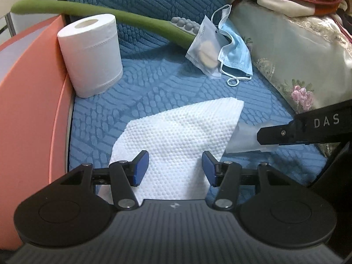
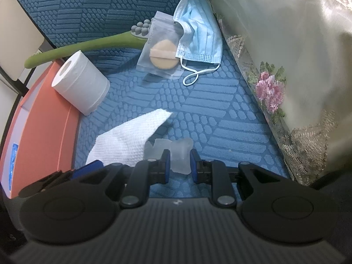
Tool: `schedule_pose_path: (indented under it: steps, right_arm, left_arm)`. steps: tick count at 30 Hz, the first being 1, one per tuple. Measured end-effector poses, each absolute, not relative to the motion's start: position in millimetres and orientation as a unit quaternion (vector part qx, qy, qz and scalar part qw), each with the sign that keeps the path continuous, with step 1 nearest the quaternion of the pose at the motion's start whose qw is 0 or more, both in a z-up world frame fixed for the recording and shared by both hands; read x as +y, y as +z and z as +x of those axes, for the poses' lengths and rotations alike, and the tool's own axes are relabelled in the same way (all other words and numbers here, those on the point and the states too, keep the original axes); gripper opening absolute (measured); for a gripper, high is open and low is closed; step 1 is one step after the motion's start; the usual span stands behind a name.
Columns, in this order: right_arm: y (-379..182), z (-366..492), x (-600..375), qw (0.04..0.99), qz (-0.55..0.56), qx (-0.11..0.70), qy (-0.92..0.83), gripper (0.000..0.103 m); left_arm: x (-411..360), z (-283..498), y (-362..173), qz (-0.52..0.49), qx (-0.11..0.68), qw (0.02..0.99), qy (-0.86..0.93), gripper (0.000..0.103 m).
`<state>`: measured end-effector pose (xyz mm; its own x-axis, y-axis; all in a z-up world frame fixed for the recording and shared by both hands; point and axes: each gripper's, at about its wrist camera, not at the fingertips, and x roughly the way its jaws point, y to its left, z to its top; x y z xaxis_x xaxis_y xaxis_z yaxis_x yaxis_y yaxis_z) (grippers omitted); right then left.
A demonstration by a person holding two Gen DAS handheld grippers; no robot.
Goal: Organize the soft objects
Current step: 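Close the left tool on the white wipes and pull them off the seat, then carry the white wipes with the left tool over the pink box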
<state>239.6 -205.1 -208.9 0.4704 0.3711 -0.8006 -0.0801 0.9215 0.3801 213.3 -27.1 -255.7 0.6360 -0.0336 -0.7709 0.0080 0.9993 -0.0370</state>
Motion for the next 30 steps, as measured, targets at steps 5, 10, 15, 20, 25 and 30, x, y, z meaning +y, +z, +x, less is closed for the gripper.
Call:
schedule_pose_path:
  steps: [5, 10, 15, 20, 25, 30]
  right_arm:
    - [-211.3, 240.8, -203.7, 0.843, 0.143, 0.502, 0.133, 0.022]
    - [-212.8, 241.7, -202.9, 0.842, 0.139, 0.503, 0.132, 0.022]
    - [-213.3, 242.4, -202.4, 0.843, 0.135, 0.504, 0.132, 0.022]
    - [-211.6, 241.5, -200.0, 0.847, 0.122, 0.501, 0.131, 0.022]
    - [-203.7, 237.1, -200.1, 0.853, 0.113, 0.492, 0.13, 0.022]
    - [-191.8, 234.3, -197.6, 0.858, 0.107, 0.484, 0.134, 0.022]
  left_arm:
    - [-28.7, 210.1, -259.1, -0.013, 0.414, 0.91, -0.006, 0.058]
    - [-23.9, 213.2, -254.9, -0.021, 0.422, 0.906, 0.003, 0.026]
    - [-9.8, 217.3, -250.4, -0.047, 0.435, 0.899, 0.01, 0.005]
    - [-7.3, 208.4, -237.9, -0.068, 0.421, 0.904, 0.015, 0.005]
    - [2.0, 197.0, -216.3, -0.108, 0.405, 0.908, 0.023, 0.003]
    - [12.4, 187.0, -188.8, -0.136, 0.389, 0.911, 0.024, 0.003]
